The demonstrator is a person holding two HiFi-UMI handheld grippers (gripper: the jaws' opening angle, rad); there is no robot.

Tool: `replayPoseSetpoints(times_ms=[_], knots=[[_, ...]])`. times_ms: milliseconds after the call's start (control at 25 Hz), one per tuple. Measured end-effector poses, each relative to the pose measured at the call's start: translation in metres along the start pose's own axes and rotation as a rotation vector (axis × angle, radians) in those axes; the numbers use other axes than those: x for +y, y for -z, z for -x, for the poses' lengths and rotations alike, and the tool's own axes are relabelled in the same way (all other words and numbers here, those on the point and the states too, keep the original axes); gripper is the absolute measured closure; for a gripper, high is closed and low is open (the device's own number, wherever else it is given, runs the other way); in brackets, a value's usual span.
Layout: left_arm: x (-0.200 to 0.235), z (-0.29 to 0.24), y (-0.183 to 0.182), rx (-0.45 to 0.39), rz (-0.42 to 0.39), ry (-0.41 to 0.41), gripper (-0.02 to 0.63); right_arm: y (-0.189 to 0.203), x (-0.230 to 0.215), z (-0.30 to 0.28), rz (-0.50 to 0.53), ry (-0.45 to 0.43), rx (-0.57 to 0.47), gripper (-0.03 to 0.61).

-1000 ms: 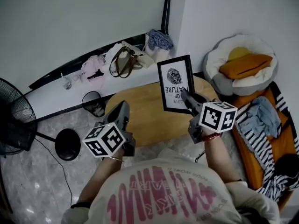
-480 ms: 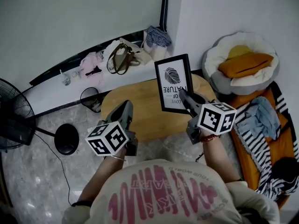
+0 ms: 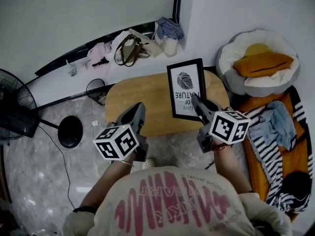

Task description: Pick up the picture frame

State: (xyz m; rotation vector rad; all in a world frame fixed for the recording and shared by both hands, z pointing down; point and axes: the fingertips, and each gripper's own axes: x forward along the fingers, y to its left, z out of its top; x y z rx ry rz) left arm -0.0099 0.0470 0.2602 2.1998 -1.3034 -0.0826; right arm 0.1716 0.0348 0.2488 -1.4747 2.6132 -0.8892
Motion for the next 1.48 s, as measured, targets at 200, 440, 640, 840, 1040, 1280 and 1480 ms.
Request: replayPoseSetpoints(times_ms=[200,440,640,840,1040,1280,1480], knots=[[-0.012,0.006,0.020,0.010,0.005,-0.027,0.611,0.010,-0.014,0.015,-0.014,-0.007,0.020,0.552],[-0.014,0.020,0.032,-0.001,0.016,-0.073,0.610,0.023,-0.020,0.024,-0.010,-0.014,0.052,0.552],[-0.014,0.027,0.034,-0.008,0.033,-0.111,0.611,0.030,-0.025,0.024,-0.015,-0.016,0.088,0.552],[-0.020,0.039,0.046,-0.022,0.033,-0.124,0.609,0.041,-0.027,0.032,0.005,-0.024,0.107,0.552],[-0.017,0.047,0.044,-0.037,0.040,-0.154,0.611,0.042,-0.028,0.032,0.014,-0.019,0.117,0.552],[-0.016,0.050,0.044,-0.053,0.045,-0.155,0.610,0.046,-0.028,0.034,0.020,-0.018,0.124,0.552],[-0.017,0.041,0.031,-0.041,0.047,-0.152,0.609,0.034,-0.034,0.029,0.009,-0.004,0.127,0.552]])
